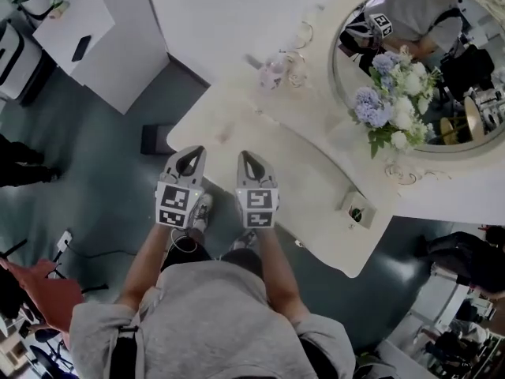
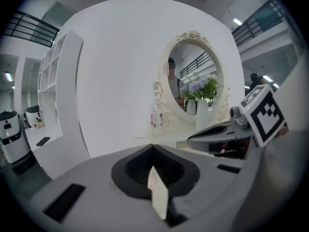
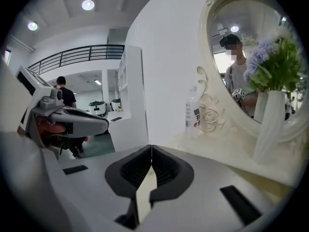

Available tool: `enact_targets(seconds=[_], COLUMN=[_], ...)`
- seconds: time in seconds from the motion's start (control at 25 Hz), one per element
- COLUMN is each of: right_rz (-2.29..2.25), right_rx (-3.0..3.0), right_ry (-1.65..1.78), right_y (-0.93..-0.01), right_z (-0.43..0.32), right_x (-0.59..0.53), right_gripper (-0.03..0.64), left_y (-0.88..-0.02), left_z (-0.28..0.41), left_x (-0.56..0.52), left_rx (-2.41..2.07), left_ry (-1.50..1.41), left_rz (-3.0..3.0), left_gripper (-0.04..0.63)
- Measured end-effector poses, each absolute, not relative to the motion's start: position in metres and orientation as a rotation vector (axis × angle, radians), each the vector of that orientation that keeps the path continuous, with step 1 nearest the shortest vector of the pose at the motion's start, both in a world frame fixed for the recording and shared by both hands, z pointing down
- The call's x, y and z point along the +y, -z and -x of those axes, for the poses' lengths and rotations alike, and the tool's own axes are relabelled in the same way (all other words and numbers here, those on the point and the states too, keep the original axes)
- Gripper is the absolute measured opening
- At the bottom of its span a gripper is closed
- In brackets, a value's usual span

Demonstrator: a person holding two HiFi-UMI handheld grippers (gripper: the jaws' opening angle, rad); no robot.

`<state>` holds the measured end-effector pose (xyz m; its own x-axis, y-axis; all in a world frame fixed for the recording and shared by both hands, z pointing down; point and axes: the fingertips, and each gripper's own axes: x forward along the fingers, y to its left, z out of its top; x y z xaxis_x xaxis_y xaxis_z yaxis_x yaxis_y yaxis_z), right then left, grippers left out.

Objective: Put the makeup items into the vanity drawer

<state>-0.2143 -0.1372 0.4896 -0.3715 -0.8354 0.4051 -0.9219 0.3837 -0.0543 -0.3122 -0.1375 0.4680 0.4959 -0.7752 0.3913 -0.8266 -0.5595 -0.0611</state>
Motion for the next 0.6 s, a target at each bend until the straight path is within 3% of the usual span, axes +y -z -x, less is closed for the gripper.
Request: enact_targets(seconds=[0.2,0.24,0.32,0.36,0.6], right_rz=[-1.509,-1.491,-1.458,-1.450,-1.429], right_rx=[-2.281,-2.273,-2.258,-2.249,-2.166], right_ry=[-0.431,-0.455,-0.515,-0.541,-0.604], right_y=[-0.535,-0.546,-0.567,-0.576,-0.629], right_z=[0.250,0.257,0.269,0.273,0.285], right_x=[-0.163,-0.167,-0.174,-0.178,-0.200], right_gripper=[0.015,0.031,0.149,0.173,0.199], left_y=[-0.505,-0.513,-0.527,-0.533,-0.568], left_z=[0.343,0.347,0.355,0.358,0.379], left_x=[-0.158,-0.161,-0.168,-0.171,-0.188], left_rx=[-1.352,-1.340,-1.315,-1.304,-1.272], left_ry=[-0.600,-0.607,-0.623,-0.628,-0.651], left_rz=[-2.556,-2.549,-2.536,-2.531,-2.495], left_gripper=[0.002,0.002,0.002,0.002,0.002])
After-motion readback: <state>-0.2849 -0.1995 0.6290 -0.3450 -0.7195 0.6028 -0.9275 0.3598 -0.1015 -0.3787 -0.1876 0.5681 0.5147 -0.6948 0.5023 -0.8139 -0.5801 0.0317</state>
